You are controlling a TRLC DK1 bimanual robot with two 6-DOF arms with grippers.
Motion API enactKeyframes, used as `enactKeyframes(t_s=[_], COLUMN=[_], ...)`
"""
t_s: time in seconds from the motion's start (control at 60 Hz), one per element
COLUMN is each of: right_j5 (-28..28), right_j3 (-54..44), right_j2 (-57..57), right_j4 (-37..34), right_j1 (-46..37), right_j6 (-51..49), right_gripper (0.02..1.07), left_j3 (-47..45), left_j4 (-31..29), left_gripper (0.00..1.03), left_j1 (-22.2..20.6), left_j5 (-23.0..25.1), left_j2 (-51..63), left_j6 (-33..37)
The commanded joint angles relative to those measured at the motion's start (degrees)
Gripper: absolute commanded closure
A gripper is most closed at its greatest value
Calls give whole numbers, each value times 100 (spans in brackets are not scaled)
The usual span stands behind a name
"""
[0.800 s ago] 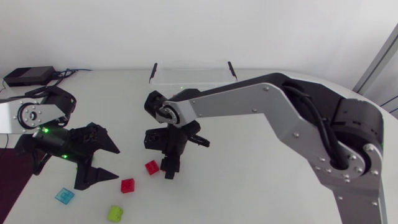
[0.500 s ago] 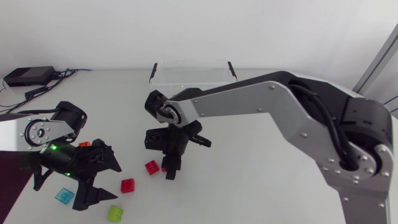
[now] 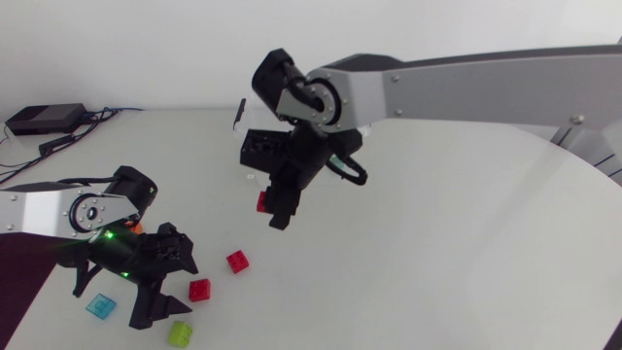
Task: Pick up the duplo bricks and place them in the container
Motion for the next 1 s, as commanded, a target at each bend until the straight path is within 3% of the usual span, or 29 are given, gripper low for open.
enactKeyframes(t_s=[0.0,0.167,0.35,0.75,0.95,0.983], right_j5=[33,-19,-28,-63,-55,-46], right_j3=[274,749,1338,2929,3781,3913], right_j2=[-119,-101,101,1410,2272,2404], right_j4=[-31,233,550,1015,936,901], right_j1=[-275,-714,-1145,-1892,-2050,-2076], right_j6=[171,461,760,1322,1445,1463], right_gripper=[84,84,84,83,82,76], left_j3=[-76,-41,-32,285,970,1120], left_j4=[79,290,738,554,211,202], left_gripper=[22,38,67,68,68,68], left_j1=[-89,-247,-431,-221,175,210], left_j5=[-40,-181,-225,-269,241,355], left_j2=[230,564,767,-121,-402,-411], left_j6=[-96,-306,-684,-816,-922,-974])
